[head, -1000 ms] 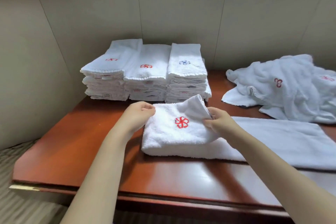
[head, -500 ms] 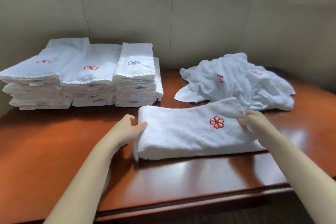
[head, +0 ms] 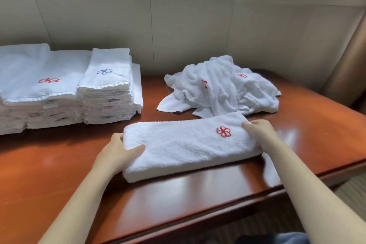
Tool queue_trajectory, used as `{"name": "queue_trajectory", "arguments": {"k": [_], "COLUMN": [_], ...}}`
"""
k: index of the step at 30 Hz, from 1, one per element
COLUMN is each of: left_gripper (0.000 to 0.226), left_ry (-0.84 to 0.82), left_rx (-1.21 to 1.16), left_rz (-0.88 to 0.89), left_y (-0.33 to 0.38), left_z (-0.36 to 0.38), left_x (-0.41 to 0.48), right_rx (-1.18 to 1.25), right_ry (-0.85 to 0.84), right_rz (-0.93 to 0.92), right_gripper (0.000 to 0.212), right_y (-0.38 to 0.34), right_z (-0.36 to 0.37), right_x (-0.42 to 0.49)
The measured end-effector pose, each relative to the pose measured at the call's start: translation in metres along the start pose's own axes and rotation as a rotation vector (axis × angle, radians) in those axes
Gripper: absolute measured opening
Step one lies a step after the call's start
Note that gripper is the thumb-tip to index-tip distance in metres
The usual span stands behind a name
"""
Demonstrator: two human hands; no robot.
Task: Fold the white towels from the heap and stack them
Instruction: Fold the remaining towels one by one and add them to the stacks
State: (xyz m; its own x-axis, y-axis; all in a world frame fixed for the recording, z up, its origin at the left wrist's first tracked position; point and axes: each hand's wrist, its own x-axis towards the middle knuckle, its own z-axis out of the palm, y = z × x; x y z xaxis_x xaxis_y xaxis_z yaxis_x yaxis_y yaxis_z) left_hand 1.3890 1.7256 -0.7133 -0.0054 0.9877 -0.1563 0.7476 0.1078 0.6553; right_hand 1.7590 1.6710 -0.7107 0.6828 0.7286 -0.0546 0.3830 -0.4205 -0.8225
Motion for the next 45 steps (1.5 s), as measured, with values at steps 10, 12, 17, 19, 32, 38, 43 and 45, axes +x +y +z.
{"name": "queue_trajectory", "arguments": {"k": [10, 12, 17, 19, 32, 38, 43, 45], "left_gripper": [0.04, 0.039, 0.042, 0.044, 0.046, 0.056, 0.059, 0.061], "left_ry": [-0.08, 0.01, 0.14, 0.167, 0.397, 0.078, 0.029, 0.007], "left_rx": [-0.387, -0.271, 0.194, 0.282, 0.446, 0.611, 0.595, 0.596], "left_rz": [-0.017, -0.019, -0.146, -0.169, 0.26, 0.385, 0.386, 0.383], "left_y": [-0.006, -0.014, -0.036, -0.037, -0.027, -0.016, -0.019, -0.021], "left_z": [-0.024, -0.045, -0.061, -0.053, -0.025, 0.018, 0.011, 0.006], "left_x": [0.005, 0.01, 0.014, 0.01, -0.006, -0.009, -0.009, -0.013], "right_rx": [-0.15, -0.078, -0.072, -0.076, -0.617, -0.809, -0.882, -0.894], "right_ry": [-0.359, -0.546, -0.74, -0.724, -0.014, -0.528, -0.568, -0.554], "right_rz": [0.119, 0.109, 0.005, 0.015, -0.551, -0.871, -0.688, -0.633], "right_gripper": [0.016, 0.013, 0.026, 0.028, 0.058, 0.057, 0.075, 0.081], "right_y": [-0.014, -0.02, -0.038, -0.041, -0.055, -0.053, -0.05, -0.05], "right_z": [-0.018, -0.01, 0.029, 0.032, 0.046, 0.094, 0.095, 0.095], "right_x": [-0.024, -0.038, -0.062, -0.062, -0.093, -0.12, -0.108, -0.107]}}
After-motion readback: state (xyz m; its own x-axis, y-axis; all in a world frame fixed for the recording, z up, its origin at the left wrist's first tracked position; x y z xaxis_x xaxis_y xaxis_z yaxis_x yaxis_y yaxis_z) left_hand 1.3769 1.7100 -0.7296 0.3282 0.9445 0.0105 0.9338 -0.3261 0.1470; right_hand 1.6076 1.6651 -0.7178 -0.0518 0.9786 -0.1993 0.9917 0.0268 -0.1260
